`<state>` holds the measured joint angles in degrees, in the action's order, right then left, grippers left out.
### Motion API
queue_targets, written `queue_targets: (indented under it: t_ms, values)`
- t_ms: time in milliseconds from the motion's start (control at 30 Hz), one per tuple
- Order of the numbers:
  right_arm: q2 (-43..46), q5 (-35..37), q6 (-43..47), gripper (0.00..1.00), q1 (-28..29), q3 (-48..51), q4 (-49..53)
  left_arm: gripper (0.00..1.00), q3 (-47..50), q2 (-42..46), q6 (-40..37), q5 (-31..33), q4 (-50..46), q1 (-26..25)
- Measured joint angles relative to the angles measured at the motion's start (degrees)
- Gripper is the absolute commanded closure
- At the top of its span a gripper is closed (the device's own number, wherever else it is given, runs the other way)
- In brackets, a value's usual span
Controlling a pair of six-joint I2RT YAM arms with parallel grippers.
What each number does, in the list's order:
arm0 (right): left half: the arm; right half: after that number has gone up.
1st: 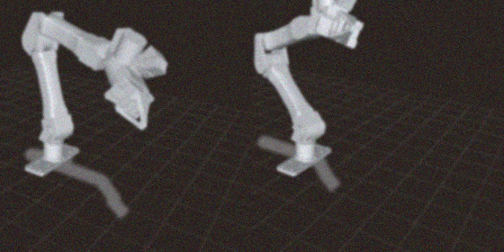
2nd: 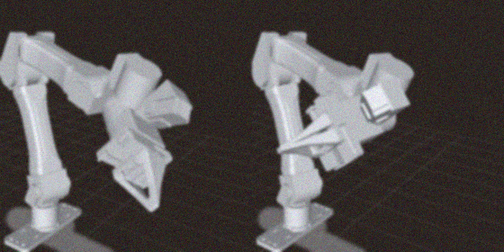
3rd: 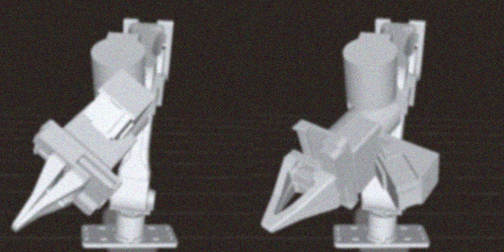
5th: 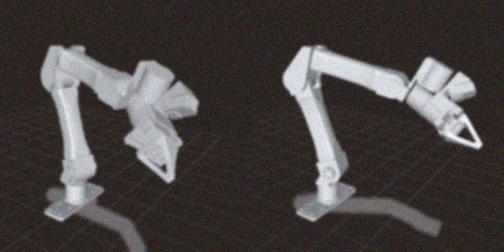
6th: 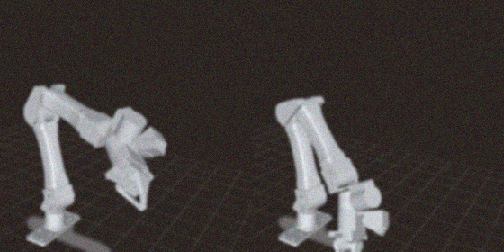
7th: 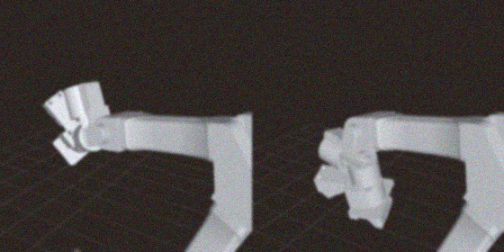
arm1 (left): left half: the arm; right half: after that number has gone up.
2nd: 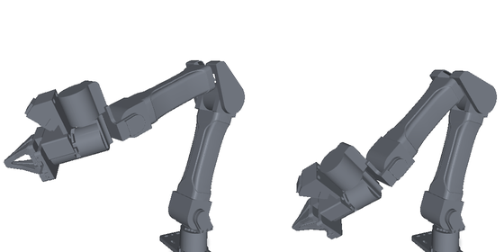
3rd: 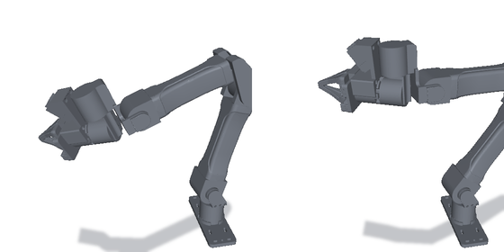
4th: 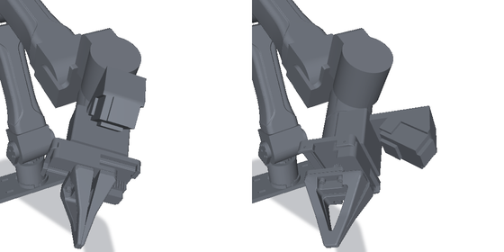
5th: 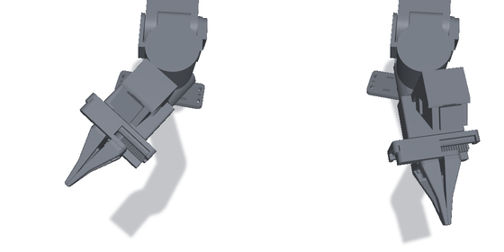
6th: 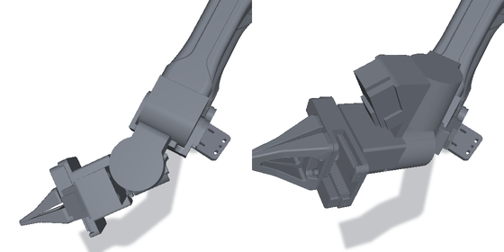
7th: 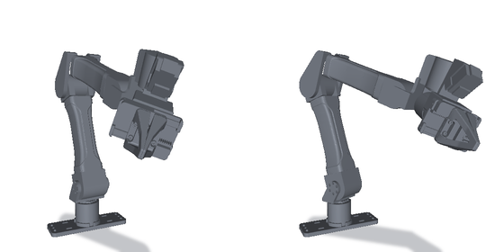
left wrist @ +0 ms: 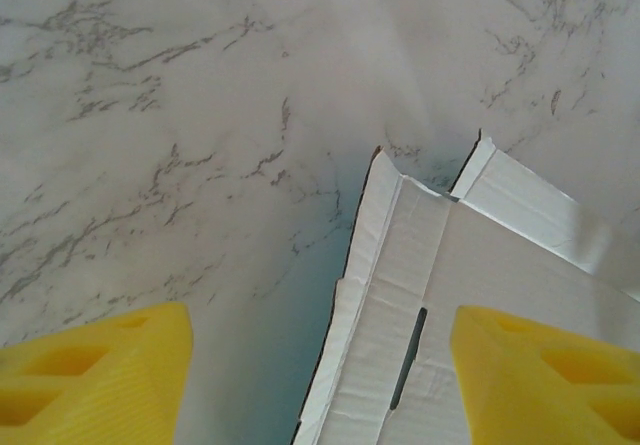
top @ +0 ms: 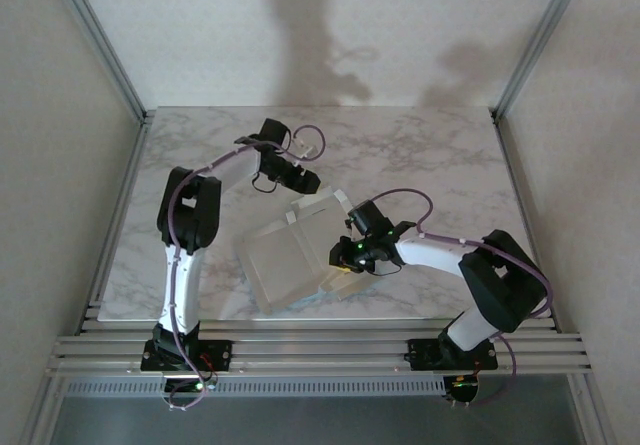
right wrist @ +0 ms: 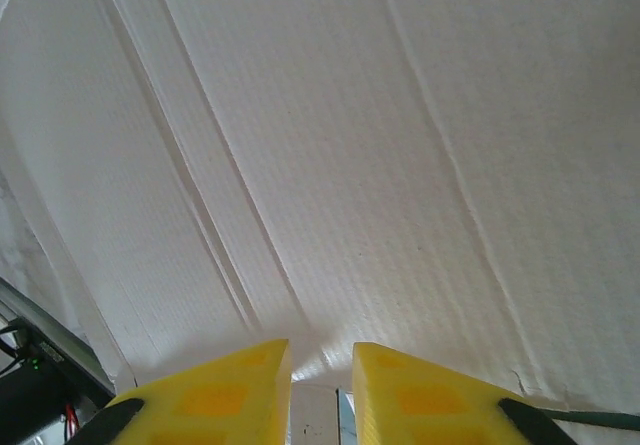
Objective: Fold the paper box
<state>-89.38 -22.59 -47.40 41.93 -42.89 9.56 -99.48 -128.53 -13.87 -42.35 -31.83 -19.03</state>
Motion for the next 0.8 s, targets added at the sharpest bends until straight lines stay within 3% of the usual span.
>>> queue_targets:
  t_ms: [233,600,800]
  values:
    - [-2.7,-0.2,0.7,0.80,-0.9,0.2,1.1,0.37,-8.6,-6.3,-5.0,-1.8,-8.6,-0.4]
    - [-3.5,-1.1,8.3,0.81,-8.0,-1.6,6.8,0.63,-8.8,-7.1,-8.7,-2.4,-14.6,-1.9]
    - [-5.2,-2.2,14.7,0.81,-10.3,-4.0,10.7,0.62,-8.8,-7.1,-9.6,-2.8,-16.5,-2.6]
